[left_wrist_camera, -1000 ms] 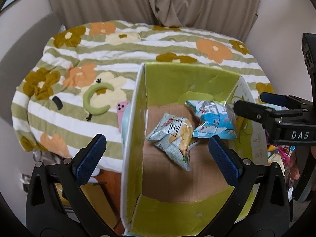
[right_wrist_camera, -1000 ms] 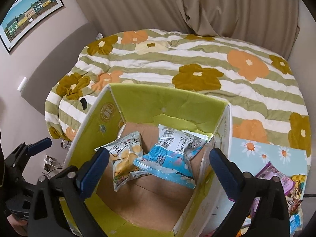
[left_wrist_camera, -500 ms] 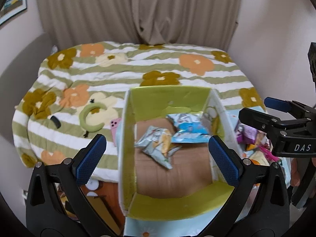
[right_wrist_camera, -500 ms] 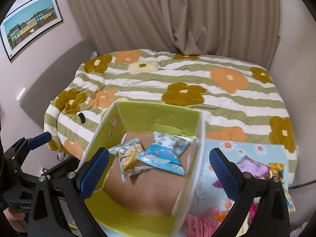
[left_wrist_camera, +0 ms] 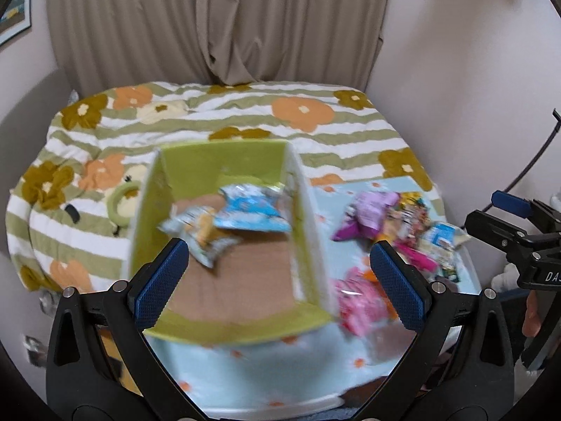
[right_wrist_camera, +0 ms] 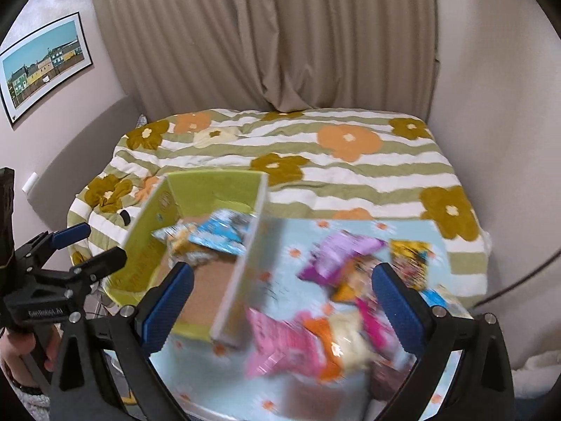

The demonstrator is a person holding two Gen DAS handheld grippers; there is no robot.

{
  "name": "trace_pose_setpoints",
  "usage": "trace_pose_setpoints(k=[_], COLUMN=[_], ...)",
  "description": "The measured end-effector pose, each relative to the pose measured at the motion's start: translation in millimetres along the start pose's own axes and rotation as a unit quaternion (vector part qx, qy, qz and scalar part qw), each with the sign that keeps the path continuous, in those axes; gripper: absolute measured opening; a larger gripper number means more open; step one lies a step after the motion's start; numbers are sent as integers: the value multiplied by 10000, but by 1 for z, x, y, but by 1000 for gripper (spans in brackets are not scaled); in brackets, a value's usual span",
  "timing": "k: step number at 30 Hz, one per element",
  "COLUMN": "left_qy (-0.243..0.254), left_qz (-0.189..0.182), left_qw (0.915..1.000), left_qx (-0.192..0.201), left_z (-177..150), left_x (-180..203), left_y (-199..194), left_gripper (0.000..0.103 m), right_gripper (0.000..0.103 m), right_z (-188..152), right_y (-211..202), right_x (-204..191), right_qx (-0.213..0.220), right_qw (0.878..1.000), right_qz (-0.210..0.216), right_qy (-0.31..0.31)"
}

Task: Organize snacks
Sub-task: 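Move both tools back over the snack pile, then grasp white pastry packet with left tool while right tool grasps brown bag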

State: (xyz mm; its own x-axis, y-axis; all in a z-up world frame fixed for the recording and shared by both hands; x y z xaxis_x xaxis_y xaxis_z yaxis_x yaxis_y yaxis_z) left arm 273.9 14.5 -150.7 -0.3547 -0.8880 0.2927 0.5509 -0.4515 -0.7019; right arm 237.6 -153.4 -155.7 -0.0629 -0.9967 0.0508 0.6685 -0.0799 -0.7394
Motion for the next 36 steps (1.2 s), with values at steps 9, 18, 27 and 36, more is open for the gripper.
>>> trace_pose_setpoints(k=[9, 18, 27, 36], left_qy=[-215, -533, -825, -512], left_qz=[-126, -222, -170, 97], left_qw=[9986, 9908, 9804, 9777], left_qx=[-471, -1222, -1782, -2035], left_z=[-73, -154, -210, -239], left_x=[98, 145, 150, 159], left_y=[45, 104, 169, 199], left_gripper=[102, 102, 102, 102], right_gripper=[101, 101, 101, 101], right_z=[-73, -146, -194, -205], right_y=[-8, 31, 85, 114], right_x=[96, 139, 138, 134], right_qx=[-319, -1035, -1629, -1861], right_qw=[9994, 9936, 9836, 9759], right_qz=[-130, 163, 528, 829], right_qy=[103, 418, 571, 779])
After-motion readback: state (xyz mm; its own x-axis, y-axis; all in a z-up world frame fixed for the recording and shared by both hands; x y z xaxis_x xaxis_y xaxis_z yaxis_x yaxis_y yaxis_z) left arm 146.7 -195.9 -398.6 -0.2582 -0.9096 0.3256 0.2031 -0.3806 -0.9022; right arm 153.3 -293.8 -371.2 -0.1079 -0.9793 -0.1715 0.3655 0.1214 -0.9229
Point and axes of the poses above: each gripper's, at about its wrist camera, not at the fingertips, and y roughly the way its jaws point, x to its right, z to its top, the point moved 10 cm from there along y, roughly the way its jaws point, and after that the axes turned 15 degrees about -z, right-handed, at the moved point
